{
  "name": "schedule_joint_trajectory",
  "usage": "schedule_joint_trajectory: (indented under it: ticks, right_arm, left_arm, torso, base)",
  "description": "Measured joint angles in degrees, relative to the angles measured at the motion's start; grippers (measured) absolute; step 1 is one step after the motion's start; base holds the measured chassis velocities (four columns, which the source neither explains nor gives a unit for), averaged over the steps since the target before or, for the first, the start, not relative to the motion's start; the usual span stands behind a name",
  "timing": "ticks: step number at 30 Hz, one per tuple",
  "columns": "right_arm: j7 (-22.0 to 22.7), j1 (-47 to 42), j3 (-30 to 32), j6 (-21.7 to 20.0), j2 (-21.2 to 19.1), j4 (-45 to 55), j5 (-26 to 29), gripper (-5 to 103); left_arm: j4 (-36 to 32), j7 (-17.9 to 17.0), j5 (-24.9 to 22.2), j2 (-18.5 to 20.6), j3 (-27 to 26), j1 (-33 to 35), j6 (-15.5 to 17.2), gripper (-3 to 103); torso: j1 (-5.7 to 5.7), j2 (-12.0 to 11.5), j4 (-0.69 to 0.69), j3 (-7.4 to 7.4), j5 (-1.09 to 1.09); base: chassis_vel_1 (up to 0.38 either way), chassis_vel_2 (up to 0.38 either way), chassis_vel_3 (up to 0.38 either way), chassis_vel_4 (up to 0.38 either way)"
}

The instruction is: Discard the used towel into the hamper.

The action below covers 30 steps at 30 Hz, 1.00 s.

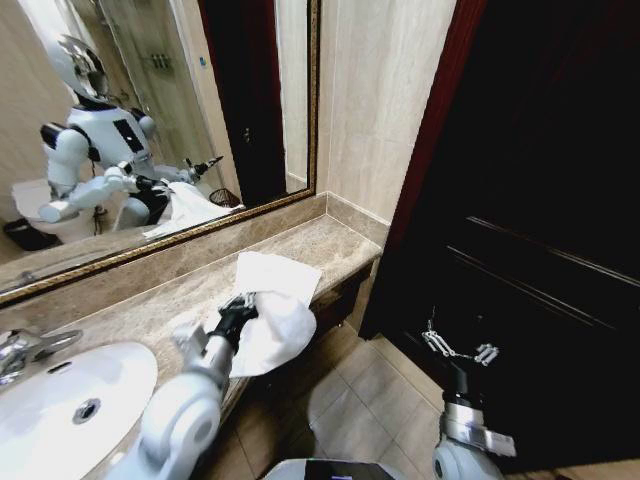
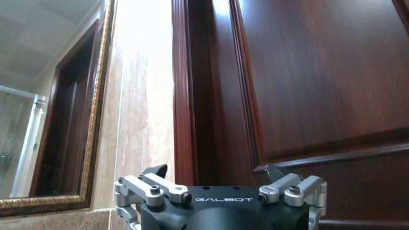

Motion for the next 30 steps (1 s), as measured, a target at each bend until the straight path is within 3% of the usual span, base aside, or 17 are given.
schedule_joint_trajectory:
  ticks: [4,9,12,30]
  right_arm:
    - [0.0,-0.5,0.1,1.3,0.5,0.4,-1.1,100]
    - [0.0,-1.3,0.3,1.9,0.9,0.8,-1.7,100]
    - [-0.2,-1.9,0.4,2.2,0.9,1.2,-1.7,100]
    - [-0.9,-3.4,0.9,2.4,0.6,2.0,-1.3,100]
  left_arm:
    - [0.0,2.5,5.6,-2.7,-0.2,3.1,-4.2,1]
    - [0.1,5.2,6.5,-4.1,-0.6,4.3,-6.9,1]
    - [0.2,9.4,8.0,-4.6,-2.0,4.9,-10.5,1]
    - [0.4,11.8,7.6,-5.1,-2.8,3.8,-13.4,1]
  torso:
    - [0.01,0.0,-0.01,0.00,0.00]
    - [0.01,0.0,-0.01,0.01,-0.01]
    - [0.01,0.0,-0.01,0.01,0.00]
    - [1.22,2.6,-0.02,1.39,-0.01]
  base:
    - [0.000,0.000,0.000,0.000]
    - [0.000,0.000,0.000,0.000]
    - [0.000,0.000,0.000,0.000]
    - [0.000,0.000,0.000,0.000]
